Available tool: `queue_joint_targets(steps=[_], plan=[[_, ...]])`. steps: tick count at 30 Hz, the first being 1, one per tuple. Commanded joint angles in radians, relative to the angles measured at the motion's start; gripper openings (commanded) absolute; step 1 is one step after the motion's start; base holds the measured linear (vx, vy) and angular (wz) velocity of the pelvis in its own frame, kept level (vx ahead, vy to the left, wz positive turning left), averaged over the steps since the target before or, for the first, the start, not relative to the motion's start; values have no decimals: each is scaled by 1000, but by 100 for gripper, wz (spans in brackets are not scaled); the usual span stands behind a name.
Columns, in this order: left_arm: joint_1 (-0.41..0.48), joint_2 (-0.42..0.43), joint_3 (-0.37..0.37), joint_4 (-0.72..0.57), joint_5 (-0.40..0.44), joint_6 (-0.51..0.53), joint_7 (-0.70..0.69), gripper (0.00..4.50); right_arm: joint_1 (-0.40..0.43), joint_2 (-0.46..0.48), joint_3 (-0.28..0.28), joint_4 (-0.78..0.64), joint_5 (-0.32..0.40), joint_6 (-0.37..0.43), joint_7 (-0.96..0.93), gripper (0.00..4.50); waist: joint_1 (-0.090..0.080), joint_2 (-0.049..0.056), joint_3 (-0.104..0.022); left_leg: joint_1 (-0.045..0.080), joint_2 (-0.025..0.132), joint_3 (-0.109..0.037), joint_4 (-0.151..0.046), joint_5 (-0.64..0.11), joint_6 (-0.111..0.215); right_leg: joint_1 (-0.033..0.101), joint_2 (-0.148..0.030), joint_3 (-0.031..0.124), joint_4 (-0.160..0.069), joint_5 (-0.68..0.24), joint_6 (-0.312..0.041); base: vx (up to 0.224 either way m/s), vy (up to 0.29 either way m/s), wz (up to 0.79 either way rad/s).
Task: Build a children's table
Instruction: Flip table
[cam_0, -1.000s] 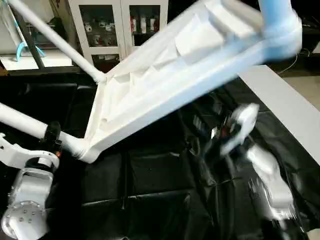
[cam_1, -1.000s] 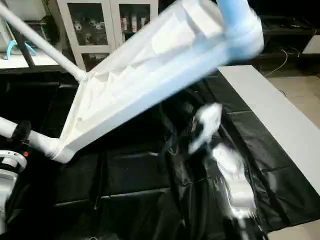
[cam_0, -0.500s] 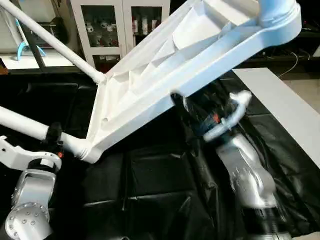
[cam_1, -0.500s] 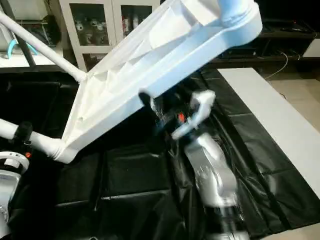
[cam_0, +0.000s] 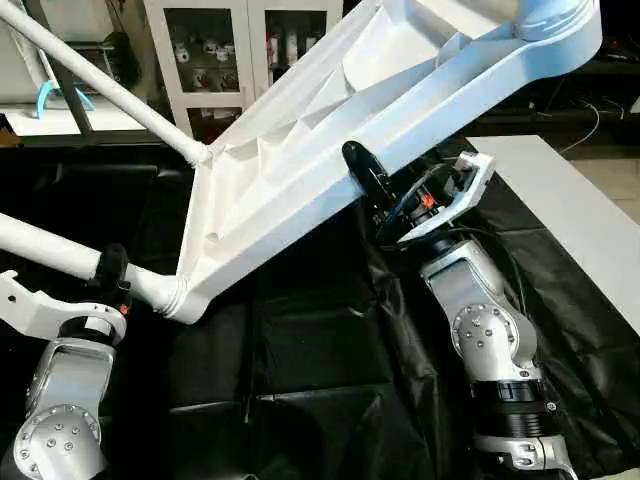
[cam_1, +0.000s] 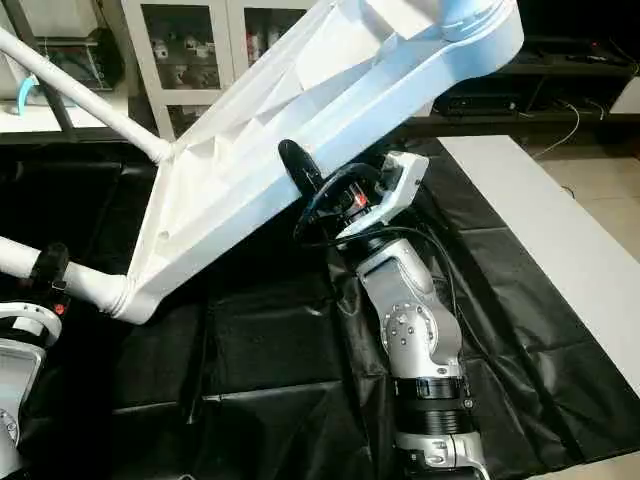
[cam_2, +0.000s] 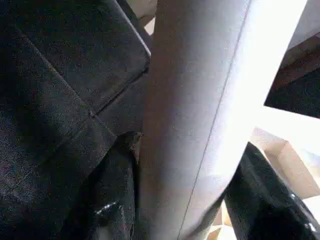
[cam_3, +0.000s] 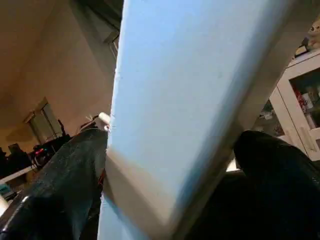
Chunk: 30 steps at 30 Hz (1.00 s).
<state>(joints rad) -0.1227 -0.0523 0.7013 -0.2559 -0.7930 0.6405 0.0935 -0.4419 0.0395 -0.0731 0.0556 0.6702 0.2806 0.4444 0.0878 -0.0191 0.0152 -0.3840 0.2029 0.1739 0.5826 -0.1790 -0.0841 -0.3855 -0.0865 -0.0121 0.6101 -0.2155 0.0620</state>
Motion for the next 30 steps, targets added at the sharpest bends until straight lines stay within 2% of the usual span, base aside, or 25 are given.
queue_joint_targets(steps=[1,20,21,22,23,24,25,26,27,28,29,30], plan=[[54,-37,-9,114,15,49,62,206,-17,1,-3,1,11,9,-3,450,-5,-17,-24,11,11,-4,-86,-321,-48,2,-21,17,-97,-338,6,0,0,0],[54,-37,-9,114,15,49,62,206,-17,1,-3,1,11,9,-3,450,-5,-17,-23,11,11,-4,-88,-329,-51,-2,-21,17,-101,-360,14,0,0,0],[57,-33,-16,113,10,44,64,206,-27,7,-11,6,16,25,-18,450,-6,-19,-22,9,10,-4,-88,-330,-50,-2,-20,17,-101,-363,16,0,0,0],[68,-20,-55,91,53,-3,28,206,-92,36,-87,62,85,73,-129,450,-7,-33,-22,9,11,-2,-87,-327,-46,0,-20,17,-102,-370,18,0,0,0],[78,-7,-88,71,92,-45,-4,206,-145,58,-152,110,145,112,-223,450,-11,-28,-21,8,7,-7,-92,-336,-42,-2,-21,17,-101,-408,17,0,0,0],[80,-4,-97,65,104,-58,-14,206,-162,65,-172,125,164,123,-251,450,-16,-22,-25,11,10,-8,-91,-339,-53,-5,-24,16,-101,-424,20,0,0,0],[81,-3,-100,63,108,-62,-17,205,-167,66,-178,130,169,126,-259,450,-17,-23,-26,13,10,-6,-90,-332,-57,-7,-22,15,-103,-414,26,0,0,0],[81,-4,-100,62,108,-63,-16,203,-167,66,-180,132,172,126,-261,450,-10,-17,-28,19,13,0,-86,-317,-64,-14,-19,19,-104,-357,26,0,0,0],[81,-5,-99,61,108,-63,-15,202,-168,67,-183,135,176,127,-263,450,-15,-22,-27,11,12,-2,-90,-308,-72,-6,-15,16,-97,-306,23,0,0,0],[82,-6,-98,59,107,-64,-15,201,-167,67,-184,135,178,128,-264,450,-14,-25,-30,9,12,-3,-89,-288,-73,-1,-15,15,-91,-271,22,0,0,0],[84,-7,-98,57,107,-65,-15,200,-166,69,-186,134,182,128,-266,450,-11,-30,-34,8,12,-1,-86,-242,-67,5,-15,14,-83,-193,17,0,0,0],[85,-8,-97,56,107,-65,-15,200,-165,70,-187,134,184,128,-268,450,-9,-30,-36,8,11,2,-80,-197,-61,7,-14,14,-76,-123,8,0,0,0]])
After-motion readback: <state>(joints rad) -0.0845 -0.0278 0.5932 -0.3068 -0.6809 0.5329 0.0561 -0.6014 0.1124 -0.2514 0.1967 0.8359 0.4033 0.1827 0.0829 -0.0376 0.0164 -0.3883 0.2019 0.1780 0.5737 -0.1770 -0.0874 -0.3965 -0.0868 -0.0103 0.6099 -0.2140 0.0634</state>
